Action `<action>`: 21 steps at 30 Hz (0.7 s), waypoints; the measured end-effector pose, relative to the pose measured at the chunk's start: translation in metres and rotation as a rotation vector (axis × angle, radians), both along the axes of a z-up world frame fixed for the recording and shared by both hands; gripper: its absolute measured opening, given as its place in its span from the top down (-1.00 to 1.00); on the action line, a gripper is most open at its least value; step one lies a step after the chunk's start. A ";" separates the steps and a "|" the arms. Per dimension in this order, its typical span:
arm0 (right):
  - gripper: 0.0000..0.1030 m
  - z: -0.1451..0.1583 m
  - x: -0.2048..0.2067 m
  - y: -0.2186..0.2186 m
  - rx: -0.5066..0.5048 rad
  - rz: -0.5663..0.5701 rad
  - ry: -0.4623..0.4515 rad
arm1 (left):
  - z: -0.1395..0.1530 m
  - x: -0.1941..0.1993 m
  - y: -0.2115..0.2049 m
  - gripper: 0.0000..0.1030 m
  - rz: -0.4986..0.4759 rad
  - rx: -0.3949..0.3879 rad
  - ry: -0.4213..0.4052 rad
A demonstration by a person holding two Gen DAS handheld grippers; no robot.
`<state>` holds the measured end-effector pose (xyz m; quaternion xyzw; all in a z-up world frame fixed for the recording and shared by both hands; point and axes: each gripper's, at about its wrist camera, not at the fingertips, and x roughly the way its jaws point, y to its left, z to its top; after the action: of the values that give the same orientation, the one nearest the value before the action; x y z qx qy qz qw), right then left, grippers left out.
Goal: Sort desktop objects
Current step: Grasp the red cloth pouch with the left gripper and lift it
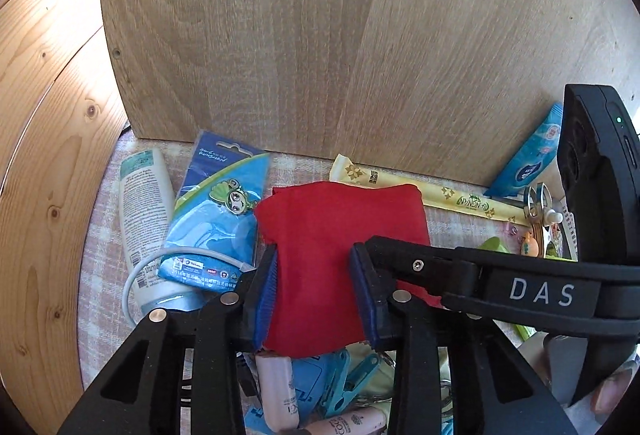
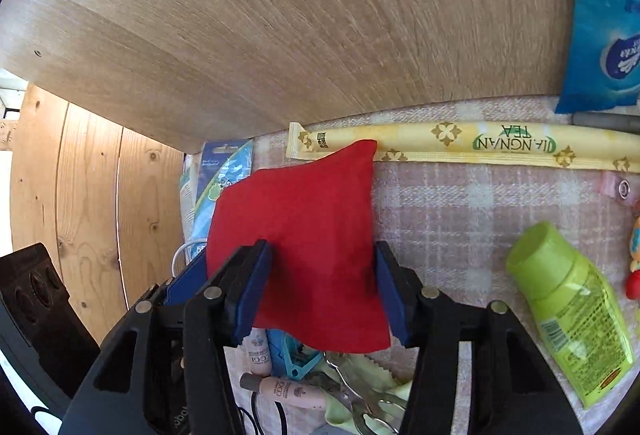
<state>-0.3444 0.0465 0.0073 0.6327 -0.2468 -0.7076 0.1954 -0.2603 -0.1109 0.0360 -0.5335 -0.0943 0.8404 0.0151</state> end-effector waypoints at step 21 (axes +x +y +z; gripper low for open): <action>0.25 0.026 0.124 0.046 0.192 0.086 0.097 | -0.005 0.115 0.069 0.50 -0.110 0.128 -0.014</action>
<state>-0.2204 0.0929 0.0333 0.6235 -0.1405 -0.7487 0.1759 -0.1454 -0.0417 0.0314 -0.5418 -0.1187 0.8267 0.0946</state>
